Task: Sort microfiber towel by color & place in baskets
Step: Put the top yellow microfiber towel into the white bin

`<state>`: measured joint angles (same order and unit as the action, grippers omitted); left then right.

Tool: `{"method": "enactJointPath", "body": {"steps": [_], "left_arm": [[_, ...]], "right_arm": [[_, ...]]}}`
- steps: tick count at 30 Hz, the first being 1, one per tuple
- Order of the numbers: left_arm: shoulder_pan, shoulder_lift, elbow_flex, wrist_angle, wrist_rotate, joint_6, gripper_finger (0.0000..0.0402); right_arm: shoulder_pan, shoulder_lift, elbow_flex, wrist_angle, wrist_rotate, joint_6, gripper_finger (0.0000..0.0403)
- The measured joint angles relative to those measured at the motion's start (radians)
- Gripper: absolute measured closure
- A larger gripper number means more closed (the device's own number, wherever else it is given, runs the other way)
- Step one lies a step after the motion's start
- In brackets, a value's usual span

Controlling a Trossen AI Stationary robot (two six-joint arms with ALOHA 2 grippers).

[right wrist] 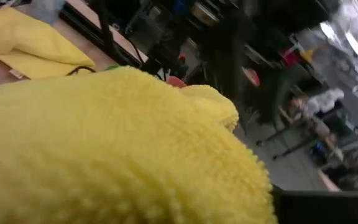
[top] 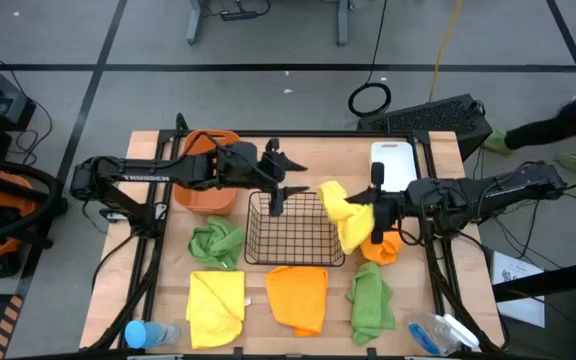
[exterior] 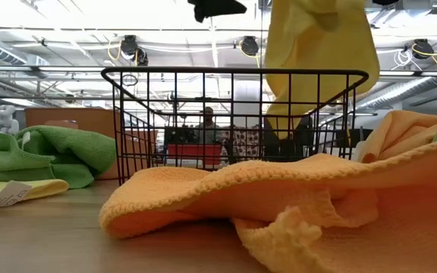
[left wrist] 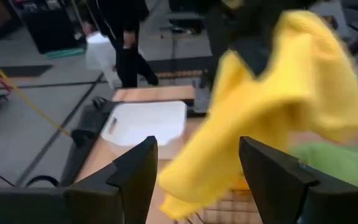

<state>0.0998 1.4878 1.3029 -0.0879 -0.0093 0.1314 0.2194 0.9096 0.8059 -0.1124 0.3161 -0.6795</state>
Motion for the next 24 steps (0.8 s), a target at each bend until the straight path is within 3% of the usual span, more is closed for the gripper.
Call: {"method": "enactJointPath", "body": {"steps": [3, 8, 10, 16, 20, 24], "left_arm": [[0.05, 0.007, -0.001, 0.034, 0.033, -0.001, 0.0171], [0.09, 0.067, 0.0, 0.126, 0.395, -0.086, 0.0171], [0.083, 0.094, 0.0, 0.165, 0.476, -0.109, 0.0171], [0.047, 0.149, 0.0, 0.19, 0.452, -0.125, 0.0169], [0.015, 0.174, -0.001, 0.209, 0.429, -0.128, 0.0142], [-0.032, 0.193, -0.001, 0.236, 0.274, -0.14, 0.0094]], "right_arm": [[0.026, 0.0, 0.0, 0.025, 0.0, -0.01, 0.0403], [0.055, -0.001, 0.0, 0.028, 0.054, -0.031, 0.0403], [0.064, -0.001, 0.0, 0.022, 0.11, -0.042, 0.0403], [0.079, -0.001, 0.0, 0.01, 0.161, -0.065, 0.0402], [0.085, -0.001, 0.0, 0.005, 0.161, -0.074, 0.0402], [0.085, -0.001, 0.0, 0.005, 0.159, -0.071, 0.0402]]}}
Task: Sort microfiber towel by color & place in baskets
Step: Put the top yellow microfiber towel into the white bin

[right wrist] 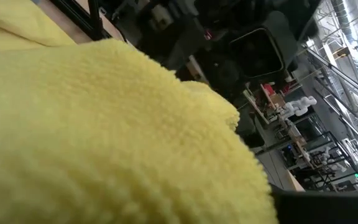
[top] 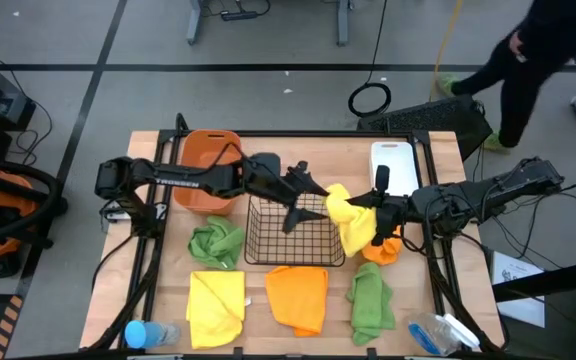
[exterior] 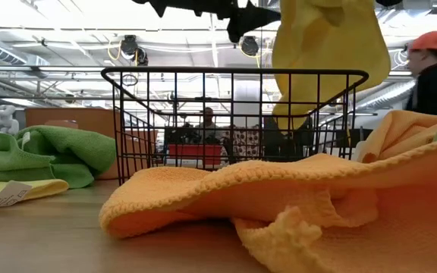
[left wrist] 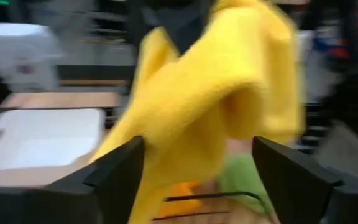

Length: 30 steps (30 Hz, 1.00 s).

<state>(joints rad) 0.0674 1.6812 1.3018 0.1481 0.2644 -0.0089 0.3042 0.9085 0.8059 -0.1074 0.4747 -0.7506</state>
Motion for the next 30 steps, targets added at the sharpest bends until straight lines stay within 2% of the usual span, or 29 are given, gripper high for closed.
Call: {"method": "enactJointPath", "body": {"steps": [3, 5, 7, 12, 20, 30], "left_arm": [[-0.024, 0.001, 0.0, 0.001, -0.151, 0.031, 0.0052], [-0.036, 0.001, 0.0, 0.006, -0.195, 0.038, 0.0025], [-0.05, 0.001, 0.0, 0.019, -0.196, 0.016, 0.0008], [-0.084, 0.002, 0.0, 0.065, -0.122, -0.036, 0.0009], [-0.107, 0.043, 0.001, 0.08, -0.168, -0.039, 0.0003], [-0.094, 0.146, 0.001, 0.277, -0.175, -0.038, 0.0011]], "right_arm": [[0.0, 0.0, 0.0, -0.001, 0.0, 0.001, 0.0402], [0.0, 0.0, 0.0, -0.002, 0.0, 0.003, 0.0402], [0.0, 0.0, 0.0, -0.003, 0.0, 0.004, 0.0402], [0.0, 0.0, 0.0, -0.006, 0.0, 0.005, 0.0402], [0.0, 0.0, 0.0, -0.003, 0.0, 0.005, 0.0402], [0.0, 0.0, 0.0, -0.001, 0.0, 0.014, 0.0402]]}}
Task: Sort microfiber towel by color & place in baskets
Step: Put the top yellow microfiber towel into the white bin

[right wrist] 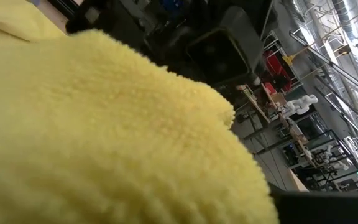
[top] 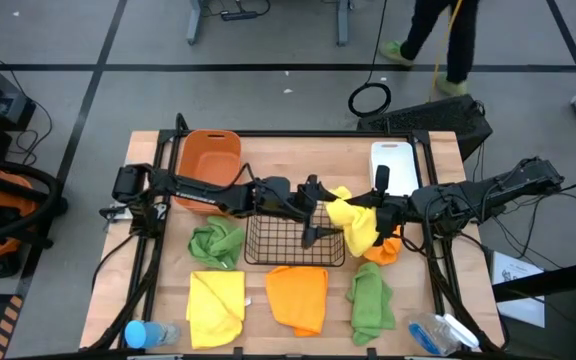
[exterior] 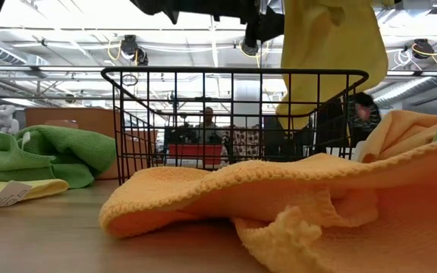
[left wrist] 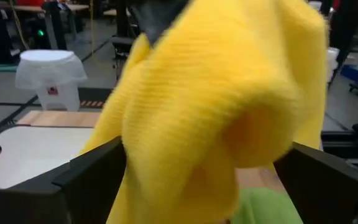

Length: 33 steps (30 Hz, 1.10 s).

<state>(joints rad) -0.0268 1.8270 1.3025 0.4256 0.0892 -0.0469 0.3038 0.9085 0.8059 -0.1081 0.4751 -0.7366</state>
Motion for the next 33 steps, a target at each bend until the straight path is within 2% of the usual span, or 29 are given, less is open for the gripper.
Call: {"method": "enactJointPath", "body": {"steps": [3, 6, 9, 13, 14, 22, 26, 33], "left_arm": [[0.012, 0.003, 0.0, 0.017, 0.017, 0.001, 0.0047], [0.022, 0.003, 0.0, 0.034, 0.052, 0.003, 0.0114], [0.022, 0.003, 0.0, 0.073, 0.095, 0.01, 0.0209], [0.021, 0.002, 0.0, 0.074, 0.095, 0.073, 0.036], [0.026, 0.002, 0.0, 0.073, 0.096, 0.079, 0.0379], [0.094, -0.054, -0.002, -0.01, 0.104, 0.096, 0.0391], [0.115, -0.118, 0.0, -0.052, 0.105, 0.137, 0.0392], [0.118, -0.217, -0.001, -0.161, 0.105, 0.239, 0.0392]], "right_arm": [[0.0, 0.0, 0.0, 0.0, 0.0, 0.013, 0.0402], [0.0, 0.0, 0.0, 0.0, 0.0, 0.017, 0.0402], [-0.001, 0.0, 0.0, 0.002, 0.0, 0.053, 0.0402], [-0.001, 0.0, 0.0, -0.005, -0.001, 0.207, 0.0384], [-0.001, 0.0, 0.0, -0.009, 0.0, 0.251, 0.0376], [-0.001, -0.015, 0.0, -0.112, 0.045, 0.509, 0.0278], [0.002, -0.041, -0.001, -0.222, 0.096, 0.605, 0.0222], [0.002, -0.112, -0.001, -0.345, 0.1, 0.751, 0.0145]]}}
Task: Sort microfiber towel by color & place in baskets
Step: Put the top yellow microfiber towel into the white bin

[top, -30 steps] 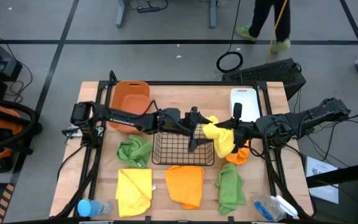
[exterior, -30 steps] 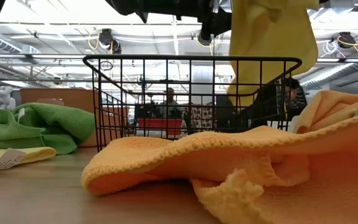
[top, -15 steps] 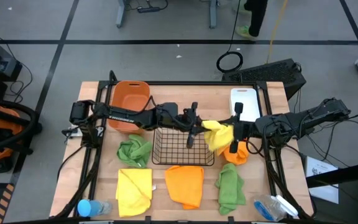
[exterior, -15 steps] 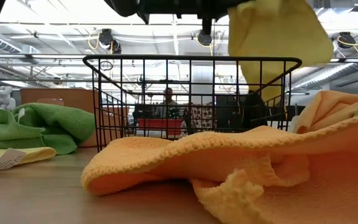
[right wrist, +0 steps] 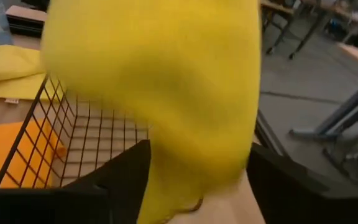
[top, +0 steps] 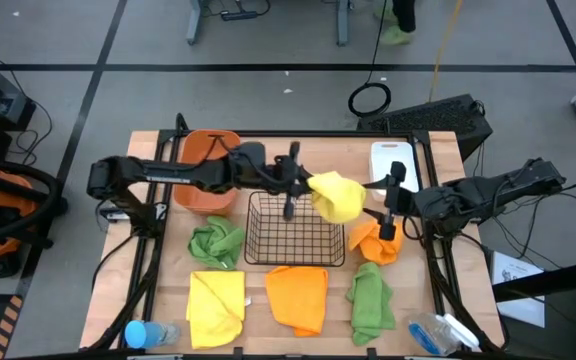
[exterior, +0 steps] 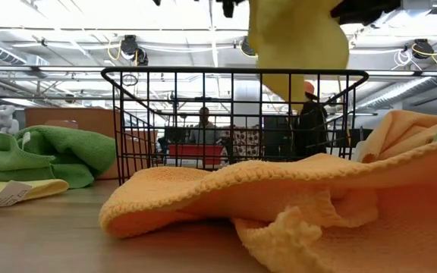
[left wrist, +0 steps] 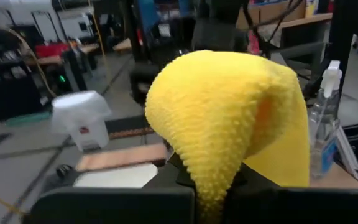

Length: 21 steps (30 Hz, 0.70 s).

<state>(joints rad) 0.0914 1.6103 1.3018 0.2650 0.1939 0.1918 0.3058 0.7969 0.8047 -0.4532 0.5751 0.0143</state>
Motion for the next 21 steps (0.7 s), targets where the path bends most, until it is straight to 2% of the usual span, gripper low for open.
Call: {"method": "enactJointPath", "body": {"steps": [3, 6, 15, 21], "left_arm": [[0.001, -0.035, 0.0, -0.037, -0.001, 0.029, 0.0393], [-0.001, -0.052, 0.0, -0.061, 0.0, 0.034, 0.0393], [0.0, -0.06, 0.003, -0.068, 0.001, 0.071, 0.0393], [0.0, -0.06, 0.031, -0.06, 0.002, 0.078, 0.0393]], "right_arm": [[0.0, -0.011, 0.0, -0.047, 0.001, 0.059, 0.0125], [0.0, -0.011, -0.028, -0.009, 0.0, 0.092, 0.0112], [0.0, 0.013, -0.221, 0.373, -0.005, 0.098, 0.0103], [-0.007, 0.078, -0.284, 0.569, -0.001, 0.074, 0.0104]]}}
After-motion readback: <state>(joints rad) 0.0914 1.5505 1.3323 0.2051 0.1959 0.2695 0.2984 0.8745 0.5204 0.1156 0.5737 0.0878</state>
